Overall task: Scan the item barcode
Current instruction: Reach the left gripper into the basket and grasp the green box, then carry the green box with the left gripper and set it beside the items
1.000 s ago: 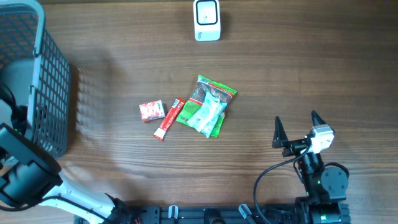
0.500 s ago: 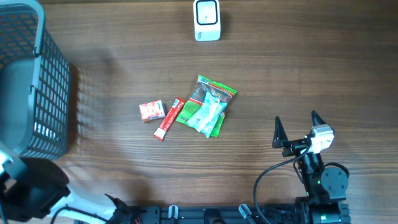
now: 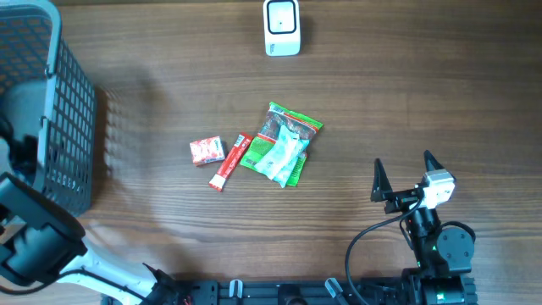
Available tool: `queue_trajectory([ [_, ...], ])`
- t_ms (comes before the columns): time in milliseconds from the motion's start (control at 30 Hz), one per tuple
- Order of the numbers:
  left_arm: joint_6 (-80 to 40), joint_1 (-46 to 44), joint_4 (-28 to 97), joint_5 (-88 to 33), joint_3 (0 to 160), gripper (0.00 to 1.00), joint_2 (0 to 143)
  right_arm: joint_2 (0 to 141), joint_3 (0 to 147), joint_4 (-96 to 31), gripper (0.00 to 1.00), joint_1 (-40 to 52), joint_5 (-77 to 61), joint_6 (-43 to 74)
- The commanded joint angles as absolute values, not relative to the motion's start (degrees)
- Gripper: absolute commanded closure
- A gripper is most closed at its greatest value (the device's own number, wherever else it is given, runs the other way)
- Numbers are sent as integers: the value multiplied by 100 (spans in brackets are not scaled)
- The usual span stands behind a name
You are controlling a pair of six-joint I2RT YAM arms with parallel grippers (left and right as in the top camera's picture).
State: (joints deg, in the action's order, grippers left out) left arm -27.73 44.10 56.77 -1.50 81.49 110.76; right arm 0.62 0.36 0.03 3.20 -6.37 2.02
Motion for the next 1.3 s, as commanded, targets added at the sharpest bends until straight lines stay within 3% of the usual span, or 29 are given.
queue_trajectory([
  [0, -2720, 4401, 5022, -346, 7520, 37, 11146, 27, 30, 32, 0, 303, -607, 150],
  [33, -2720, 4399, 4875, -390, 7422, 50, 11146, 27, 30, 32, 0, 303, -607, 150],
  [133, -2718, 4431, 4875, -720, 7644, 61, 11104, 27, 30, 32, 0, 303, -607, 150],
  [200, -2718, 4471, 5207, -838, 8101, 76, 10971, 27, 30, 32, 0, 303, -607, 152],
  [433, -2740, 4486, 6104, -996, 10173, 79, 9918, 27, 30, 32, 0, 303, -607, 150],
  [600, -2547, 4250, 6676, -2917, 10357, 76, 8707, 27, 30, 32, 0, 303, -607, 150],
  [733, -1817, 2768, 7780, -2397, 10278, 75, 8466, 27, 30, 32, 0, 303, -607, 152],
  [833, -1846, 1304, 7631, -1984, 9500, 75, 8486, 27, 30, 32, 0, 303, -607, 152],
  [967, -2189, 23, 6576, -1984, 8084, 72, 8565, 27, 30, 32, 0, 303, -607, 148],
  [1133, -2644, -1754, 4263, -1597, 6259, 71, 9413, 27, 30, 32, 0, 303, -607, 152],
  [1200, -2641, -2132, 4097, -1142, 6250, 59, 9835, 27, 30, 32, 0, 303, -607, 150],
  [1233, -2639, -2281, 3999, -1052, 6250, 42, 10016, 27, 30, 30, 0, 303, -607, 150],
  [1267, -2637, -2355, 3909, -1035, 6250, 10, 10132, 27, 30, 32, 0, 303, -607, 152],
])
